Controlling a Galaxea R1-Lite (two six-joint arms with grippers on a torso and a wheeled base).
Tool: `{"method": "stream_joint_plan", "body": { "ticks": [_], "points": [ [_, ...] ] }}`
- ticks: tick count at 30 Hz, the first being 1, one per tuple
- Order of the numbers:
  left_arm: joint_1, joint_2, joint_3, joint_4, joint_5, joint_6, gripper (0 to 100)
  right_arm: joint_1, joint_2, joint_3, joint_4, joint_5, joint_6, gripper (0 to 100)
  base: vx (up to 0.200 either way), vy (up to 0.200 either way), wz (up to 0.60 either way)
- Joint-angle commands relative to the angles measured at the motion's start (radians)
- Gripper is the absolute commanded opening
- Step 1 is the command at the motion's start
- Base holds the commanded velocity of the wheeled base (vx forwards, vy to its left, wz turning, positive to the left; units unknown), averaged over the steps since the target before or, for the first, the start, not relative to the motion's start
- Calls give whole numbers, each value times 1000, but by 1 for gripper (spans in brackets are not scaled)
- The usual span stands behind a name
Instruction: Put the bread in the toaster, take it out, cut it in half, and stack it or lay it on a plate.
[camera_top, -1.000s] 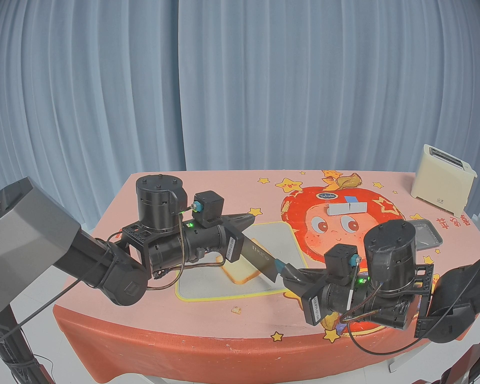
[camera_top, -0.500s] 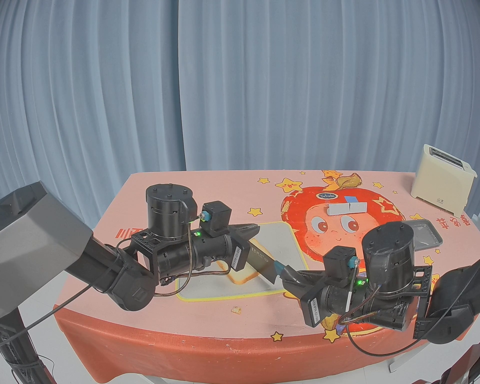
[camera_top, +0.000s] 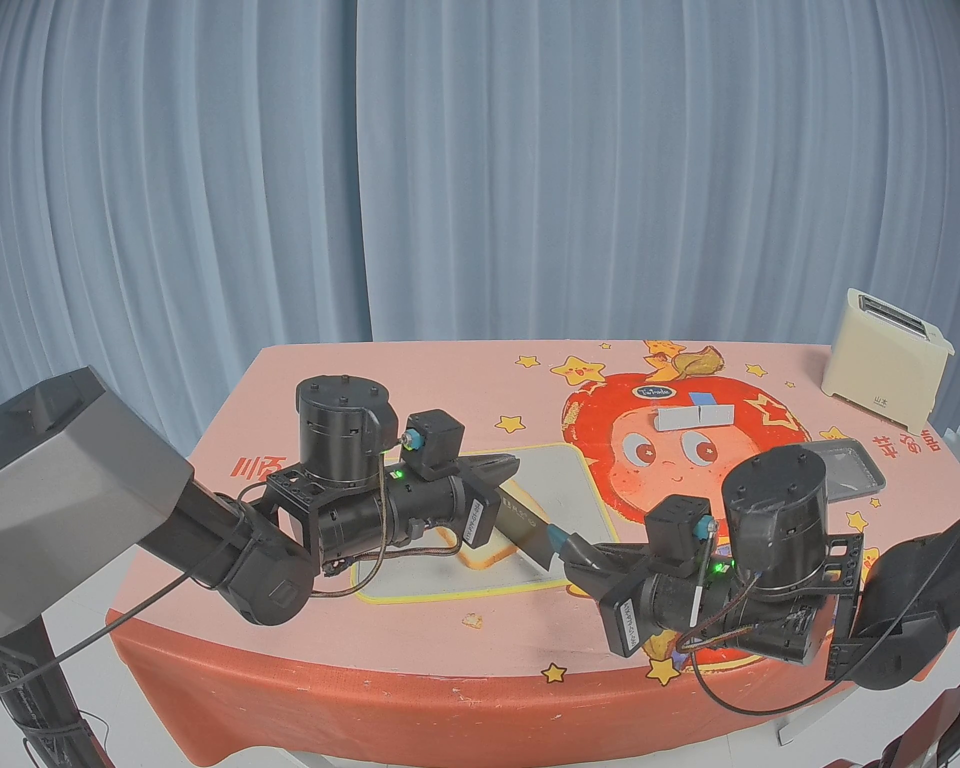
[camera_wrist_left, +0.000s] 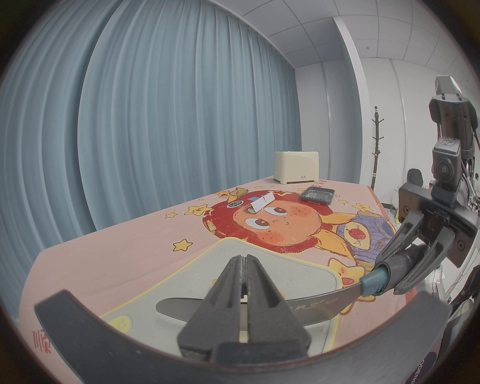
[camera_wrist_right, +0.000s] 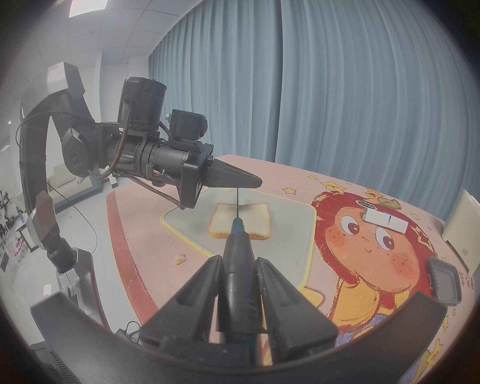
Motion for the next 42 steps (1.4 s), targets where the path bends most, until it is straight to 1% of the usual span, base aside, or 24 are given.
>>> {"method": "stream_joint_plan", "body": {
  "ticks": [1,42],
  "points": [
    [0,3,5,3,0,0,0,1,-2,0,-1,1,0,0,0,0,0],
    [5,16,1,3,0,2,0,4,-3,3,1,1,0,0,0,0,0]
  ]
}}
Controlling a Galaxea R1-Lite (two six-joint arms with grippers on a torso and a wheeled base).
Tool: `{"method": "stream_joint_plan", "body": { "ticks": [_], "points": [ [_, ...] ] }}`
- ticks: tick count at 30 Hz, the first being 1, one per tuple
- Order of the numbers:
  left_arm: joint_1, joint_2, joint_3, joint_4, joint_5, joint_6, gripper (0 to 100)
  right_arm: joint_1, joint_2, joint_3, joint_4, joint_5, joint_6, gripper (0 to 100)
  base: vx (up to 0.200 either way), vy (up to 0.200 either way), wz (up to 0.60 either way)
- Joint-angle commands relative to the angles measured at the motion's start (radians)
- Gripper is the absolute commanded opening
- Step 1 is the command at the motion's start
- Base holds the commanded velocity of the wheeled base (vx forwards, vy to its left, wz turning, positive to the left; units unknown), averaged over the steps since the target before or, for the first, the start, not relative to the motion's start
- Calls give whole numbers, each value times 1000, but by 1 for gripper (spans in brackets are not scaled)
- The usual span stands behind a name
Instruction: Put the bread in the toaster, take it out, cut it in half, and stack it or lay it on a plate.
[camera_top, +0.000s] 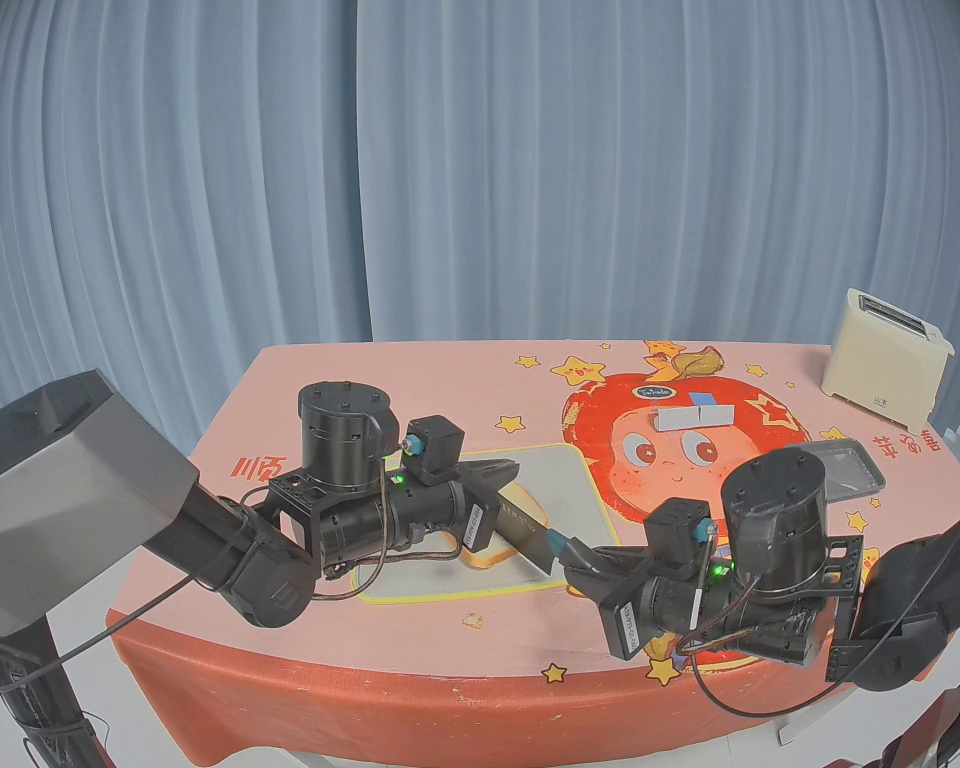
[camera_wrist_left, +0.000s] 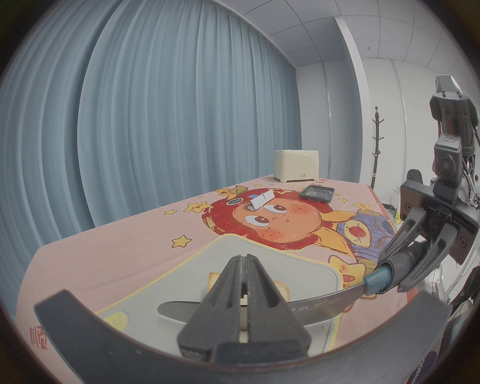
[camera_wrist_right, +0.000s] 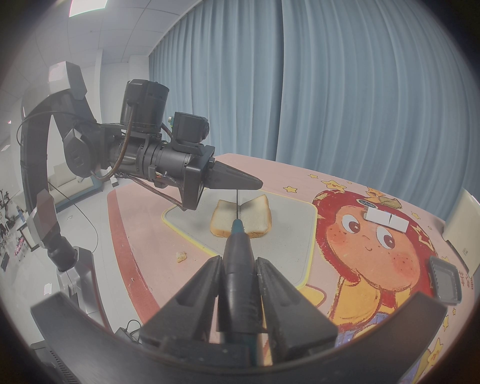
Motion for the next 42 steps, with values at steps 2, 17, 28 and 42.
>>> {"method": "stream_joint_plan", "body": {
  "ticks": [2,17,28,42],
  "points": [
    [0,-1,-13,-3,0,0,0,0,0,0,0,0,0,0,0,0,0],
    [3,2,-10,-1,0,2,0,0,-3,3,0,0,-1,0,0,0,0],
    [5,17,-7,-1,0,0,0,2,0,3,0,0,-1,0,0,0,0],
    [0,31,-23,-1,0,2,0,2,5,15,5,0,-1,0,0,0,0]
  ]
}}
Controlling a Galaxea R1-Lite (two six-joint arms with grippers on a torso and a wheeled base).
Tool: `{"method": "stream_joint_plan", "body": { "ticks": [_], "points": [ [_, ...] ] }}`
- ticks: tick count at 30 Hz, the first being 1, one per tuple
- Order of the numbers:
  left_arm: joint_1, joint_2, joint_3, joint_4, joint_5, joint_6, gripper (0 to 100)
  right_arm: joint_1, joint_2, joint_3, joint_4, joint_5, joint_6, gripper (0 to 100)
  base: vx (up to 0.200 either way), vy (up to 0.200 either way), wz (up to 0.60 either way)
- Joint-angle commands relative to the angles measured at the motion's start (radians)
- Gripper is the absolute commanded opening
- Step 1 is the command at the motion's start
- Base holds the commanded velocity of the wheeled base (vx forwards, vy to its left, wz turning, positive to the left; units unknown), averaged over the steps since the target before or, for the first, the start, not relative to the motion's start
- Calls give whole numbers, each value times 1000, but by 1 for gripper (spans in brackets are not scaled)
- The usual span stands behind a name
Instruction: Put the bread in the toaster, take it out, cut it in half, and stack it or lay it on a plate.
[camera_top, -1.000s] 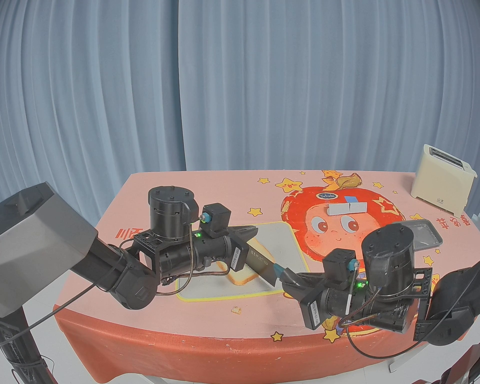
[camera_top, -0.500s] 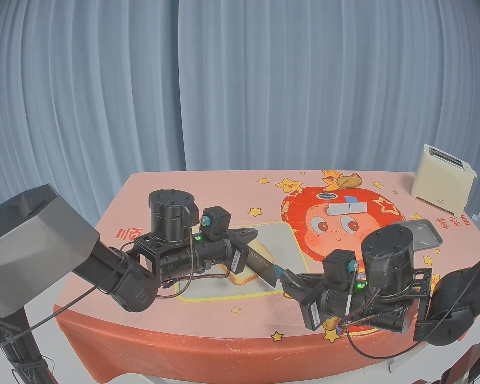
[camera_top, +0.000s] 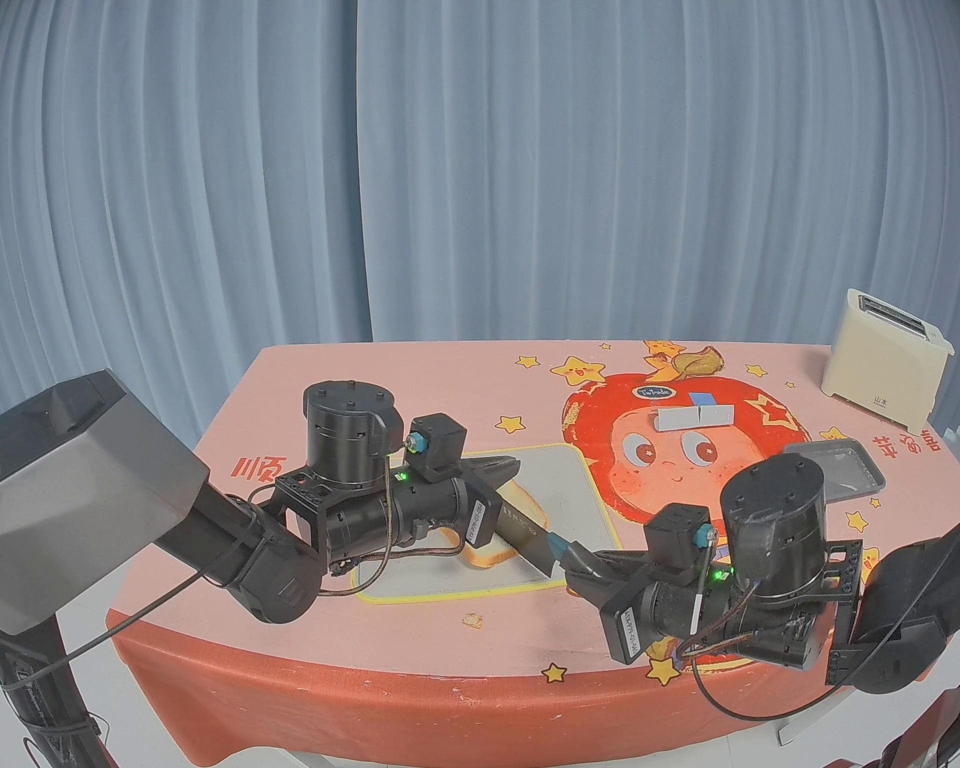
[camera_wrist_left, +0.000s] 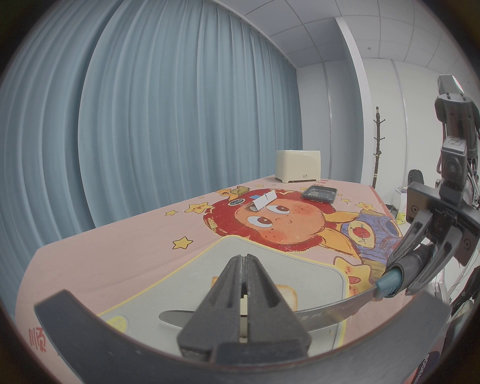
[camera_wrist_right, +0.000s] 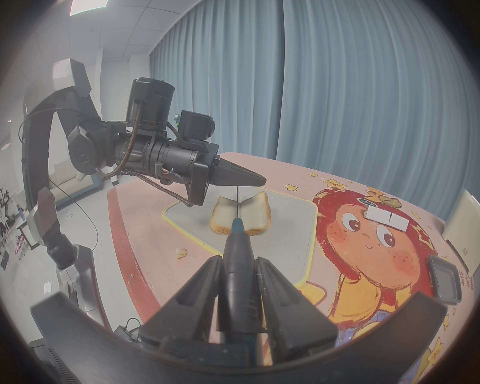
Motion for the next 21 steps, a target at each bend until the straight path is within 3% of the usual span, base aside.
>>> {"method": "stream_joint_plan", "body": {
  "ticks": [1,21],
  "points": [
    [-1,8,-5,2,0,1,0,0,3,4,3,0,0,0,0,0,0],
    [-1,23,-12,2,2,-1,0,-1,11,-14,-17,0,2,0,0,0,0]
  ]
}}
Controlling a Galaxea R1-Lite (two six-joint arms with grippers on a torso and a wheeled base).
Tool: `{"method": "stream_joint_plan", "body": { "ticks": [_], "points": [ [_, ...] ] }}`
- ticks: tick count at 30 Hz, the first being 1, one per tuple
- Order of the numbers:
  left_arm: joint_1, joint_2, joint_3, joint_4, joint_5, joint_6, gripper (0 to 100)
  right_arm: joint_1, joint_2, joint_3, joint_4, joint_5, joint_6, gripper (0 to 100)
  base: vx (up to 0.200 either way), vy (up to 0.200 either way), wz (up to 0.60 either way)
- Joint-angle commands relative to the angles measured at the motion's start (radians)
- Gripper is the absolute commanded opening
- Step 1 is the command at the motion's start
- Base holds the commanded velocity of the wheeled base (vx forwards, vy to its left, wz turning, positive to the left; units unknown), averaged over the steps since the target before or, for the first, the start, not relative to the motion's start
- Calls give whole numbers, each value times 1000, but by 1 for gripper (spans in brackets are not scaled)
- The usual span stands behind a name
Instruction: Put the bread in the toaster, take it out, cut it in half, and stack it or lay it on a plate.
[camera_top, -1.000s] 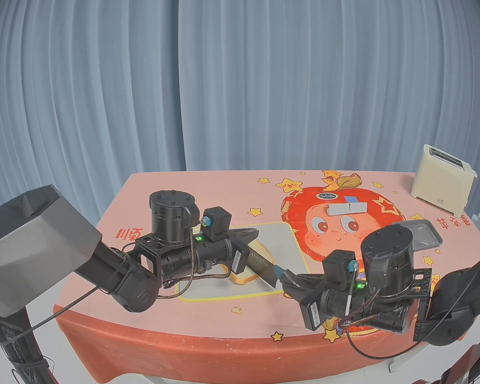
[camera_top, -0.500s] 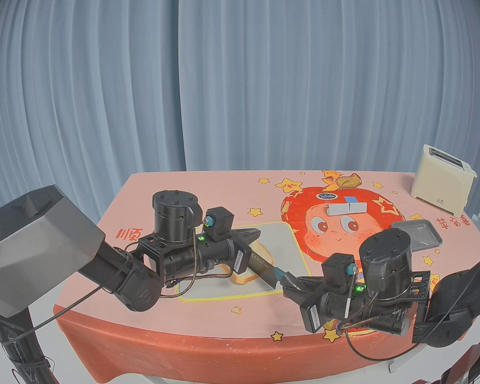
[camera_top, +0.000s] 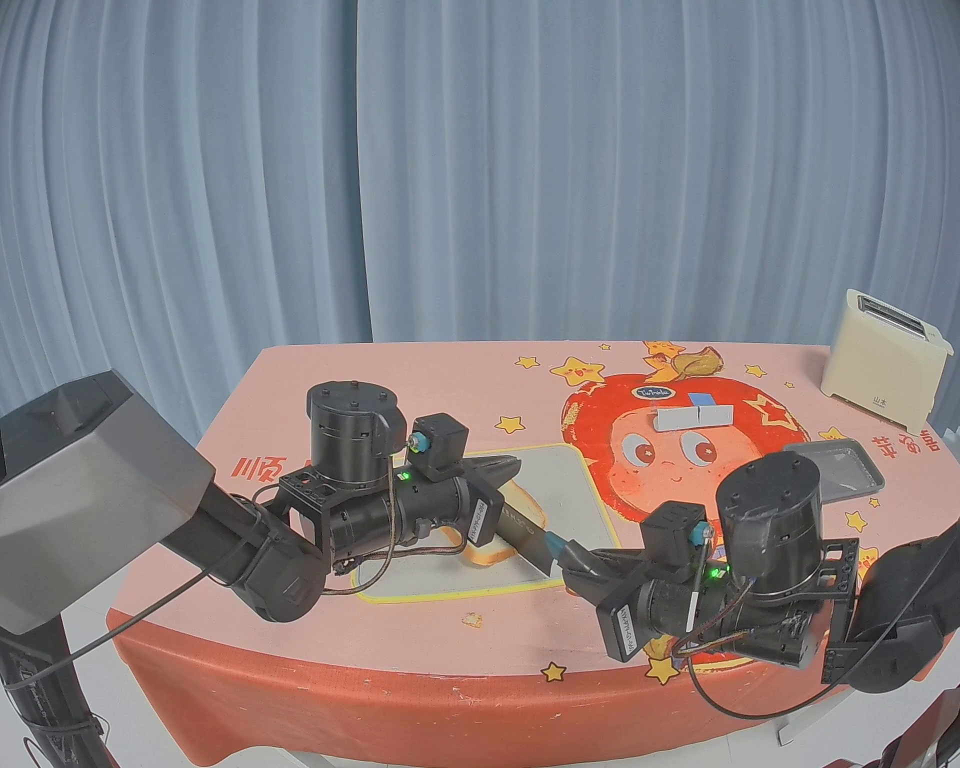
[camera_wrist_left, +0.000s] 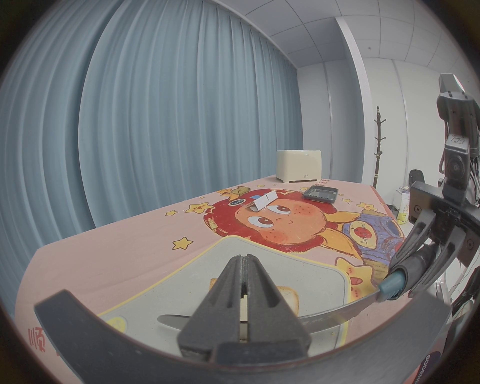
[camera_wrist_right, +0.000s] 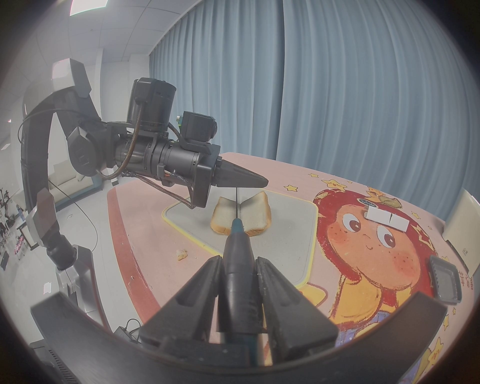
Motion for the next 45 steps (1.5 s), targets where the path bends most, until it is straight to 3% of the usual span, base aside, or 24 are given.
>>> {"method": "stream_joint_plan", "body": {
  "ticks": [1,12,22,45],
  "points": [
    [1,11,-2,3,0,0,0,0,5,-2,-7,-1,0,0,0,0,0],
    [10,-49,-36,3,-2,-12,0,0,1,3,4,-3,0,0,0,0,0],
    [67,-57,-37,4,0,-7,0,0,1,4,6,-3,0,0,0,0,0],
    [67,4,4,3,4,-1,0,0,-9,-5,-5,-6,0,0,0,0,0]
  ]
}}
